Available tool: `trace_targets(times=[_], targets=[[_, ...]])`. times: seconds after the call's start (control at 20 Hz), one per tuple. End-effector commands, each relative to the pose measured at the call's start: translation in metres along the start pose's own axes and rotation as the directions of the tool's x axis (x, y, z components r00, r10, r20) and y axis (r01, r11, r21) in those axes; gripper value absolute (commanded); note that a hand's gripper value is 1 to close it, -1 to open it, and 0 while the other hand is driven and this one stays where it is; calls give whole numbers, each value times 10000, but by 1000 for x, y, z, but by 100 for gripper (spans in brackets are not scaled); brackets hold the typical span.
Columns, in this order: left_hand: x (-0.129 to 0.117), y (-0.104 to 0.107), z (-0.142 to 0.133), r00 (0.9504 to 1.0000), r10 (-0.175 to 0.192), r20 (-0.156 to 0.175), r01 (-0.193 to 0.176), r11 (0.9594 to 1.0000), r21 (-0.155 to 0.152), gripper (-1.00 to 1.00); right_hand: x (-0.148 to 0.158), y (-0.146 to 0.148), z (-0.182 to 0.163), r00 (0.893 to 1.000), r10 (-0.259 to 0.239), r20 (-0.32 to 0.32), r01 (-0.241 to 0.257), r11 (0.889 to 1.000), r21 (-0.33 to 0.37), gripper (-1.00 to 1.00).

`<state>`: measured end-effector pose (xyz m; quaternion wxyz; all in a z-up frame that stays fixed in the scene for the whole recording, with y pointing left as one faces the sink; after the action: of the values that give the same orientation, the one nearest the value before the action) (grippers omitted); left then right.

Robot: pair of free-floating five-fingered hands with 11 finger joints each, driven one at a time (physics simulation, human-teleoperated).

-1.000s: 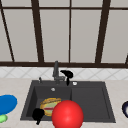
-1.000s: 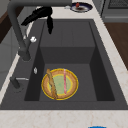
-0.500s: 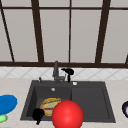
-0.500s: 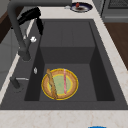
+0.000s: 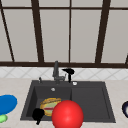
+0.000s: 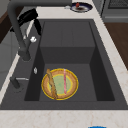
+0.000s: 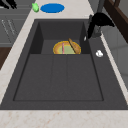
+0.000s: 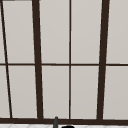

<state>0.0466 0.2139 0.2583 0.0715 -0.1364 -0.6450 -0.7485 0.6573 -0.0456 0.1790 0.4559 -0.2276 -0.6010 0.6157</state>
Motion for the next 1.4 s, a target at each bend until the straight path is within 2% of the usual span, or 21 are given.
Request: trace_targets(times=[0.0, 0.2, 0.35, 0.65, 0.9, 1.05, 1.15, 1.35], targets=[[0, 0, 0, 10000, 0, 0, 0, 10000, 0, 0, -16, 5, -30, 9999, 102, -127, -97, 9991, 402, -100], [0, 0, 0, 10000, 0, 0, 0, 10000, 0, 0, -15, 15, -29, 9978, 460, -487, -440, 9981, 420, -100], [0, 0, 0, 10000, 0, 0, 0, 10000, 0, 0, -6, 13, -22, 9960, 620, -642, -573, 9957, 722, -100], [0, 0, 0, 10000, 0, 0, 0, 10000, 0, 0, 8, 2, -10, 9907, 1059, -850, -904, 9814, 1692, -100], [0, 0, 0, 10000, 0, 0, 0, 10000, 0, 0, 8, 0, -9, 9913, 1051, -794, -862, 9735, 2118, -100], [0, 0, 0, 10000, 0, 0, 0, 10000, 0, 0, 16, 12, 2, 9905, 1327, -359, -1231, 9722, 1990, -100], [0, 0, 0, 10000, 0, 0, 0, 10000, 0, 0, 18, 15, 5, 9902, 1307, -488, -1171, 9688, 2186, -100], [0, 0, 0, 10000, 0, 0, 0, 10000, 0, 0, 17, 23, 5, 9929, 953, -708, -730, 9606, 2683, -100]])
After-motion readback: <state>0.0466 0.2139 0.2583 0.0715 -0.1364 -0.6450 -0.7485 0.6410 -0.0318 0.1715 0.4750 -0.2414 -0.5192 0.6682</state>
